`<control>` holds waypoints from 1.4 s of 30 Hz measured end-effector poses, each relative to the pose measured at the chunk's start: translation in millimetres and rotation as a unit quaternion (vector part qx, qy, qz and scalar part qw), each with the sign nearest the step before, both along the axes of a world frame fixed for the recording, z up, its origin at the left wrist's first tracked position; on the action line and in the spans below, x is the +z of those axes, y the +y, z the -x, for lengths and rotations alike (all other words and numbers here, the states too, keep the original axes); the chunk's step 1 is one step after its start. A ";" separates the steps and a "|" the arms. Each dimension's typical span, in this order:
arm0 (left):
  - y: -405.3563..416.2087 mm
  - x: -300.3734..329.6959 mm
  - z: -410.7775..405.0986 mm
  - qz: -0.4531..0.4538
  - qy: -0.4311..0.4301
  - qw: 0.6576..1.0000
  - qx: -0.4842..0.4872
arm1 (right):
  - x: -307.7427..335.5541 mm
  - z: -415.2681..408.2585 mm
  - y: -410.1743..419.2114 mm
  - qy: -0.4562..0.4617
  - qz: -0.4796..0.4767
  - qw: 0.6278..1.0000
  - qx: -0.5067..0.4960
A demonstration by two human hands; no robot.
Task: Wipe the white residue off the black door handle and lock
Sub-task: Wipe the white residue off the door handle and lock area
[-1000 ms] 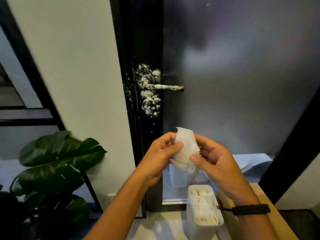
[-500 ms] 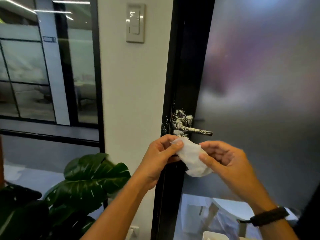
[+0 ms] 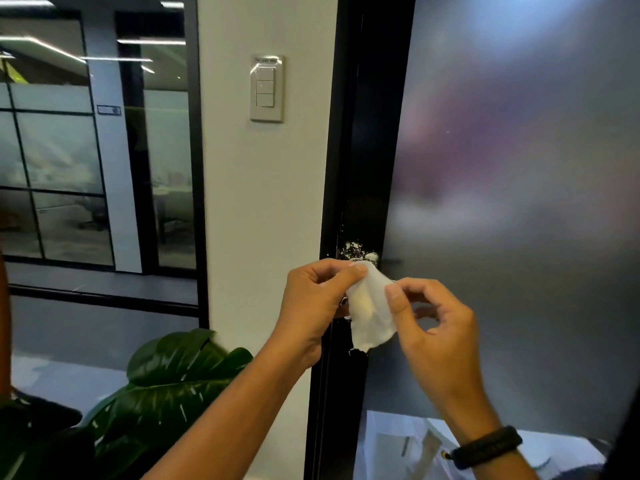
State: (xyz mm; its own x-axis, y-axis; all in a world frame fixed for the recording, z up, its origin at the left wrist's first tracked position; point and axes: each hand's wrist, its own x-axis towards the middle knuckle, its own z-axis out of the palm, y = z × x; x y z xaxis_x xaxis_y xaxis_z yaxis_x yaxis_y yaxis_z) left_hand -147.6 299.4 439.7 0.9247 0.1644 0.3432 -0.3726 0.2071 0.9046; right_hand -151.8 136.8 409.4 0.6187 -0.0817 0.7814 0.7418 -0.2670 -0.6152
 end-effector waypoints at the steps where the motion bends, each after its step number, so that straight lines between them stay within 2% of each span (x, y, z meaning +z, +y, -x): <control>1: 1.8 1.0 -0.6 -0.015 0.005 1.000 0.004 | 1.2 -1.8 -0.3 -0.002 -0.008 1.000 -0.006; 5: 14.9 5.9 -2.5 -0.083 0.016 0.996 -0.018 | 11.1 -9.6 -10.2 0.067 -0.065 0.993 0.069; 8: 21.6 7.3 -4.7 -0.132 0.017 0.991 -0.036 | 15.6 -15.3 -14.3 0.118 -0.046 0.986 0.112; 12: 21.5 5.0 -8.3 -0.166 -0.001 0.986 -0.005 | 14.4 -19.3 -12.2 0.136 -0.065 0.984 0.098; 16: 21.1 1.2 -10.2 -0.173 -0.054 0.982 0.045 | 8.5 -14.4 2.4 0.121 -0.071 0.987 0.084; 20: 26.0 -0.5 -12.5 -0.206 -0.105 0.971 0.058 | 5.7 -16.9 12.8 0.110 -0.022 0.990 0.089; 23: 35.2 3.6 -14.7 -0.212 -0.095 0.971 0.061 | 8.0 -27.8 6.1 0.121 -0.006 0.990 0.075; 27: 40.3 6.1 -16.1 -0.211 -0.058 0.975 0.041 | 7.0 -31.7 8.0 0.115 -0.045 0.992 0.031; 29: 38.3 5.7 -16.7 -0.219 -0.061 0.973 0.029 | 4.4 -30.6 16.2 0.122 -0.065 0.989 0.050; 34: 41.4 11.0 -20.5 -0.281 -0.096 0.955 0.023 | 4.4 -32.0 22.9 0.148 0.038 0.985 0.078; 39: 58.6 27.3 -26.6 -0.375 -0.112 0.920 0.007 | 5.2 -34.9 10.7 0.193 0.062 0.968 0.150; 42: 64.4 32.8 -31.3 -0.378 -0.108 0.920 0.005 | 1.2 -33.8 5.9 0.219 0.066 0.952 0.206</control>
State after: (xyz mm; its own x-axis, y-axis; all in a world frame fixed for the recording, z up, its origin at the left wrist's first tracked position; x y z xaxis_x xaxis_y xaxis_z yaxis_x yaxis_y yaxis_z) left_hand -116.3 363.7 472.6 0.8213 -0.1878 0.5387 -0.5588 -0.4546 0.6935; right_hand -118.0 142.8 410.6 0.8459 0.3183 0.4279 0.4800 -0.1051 -0.8709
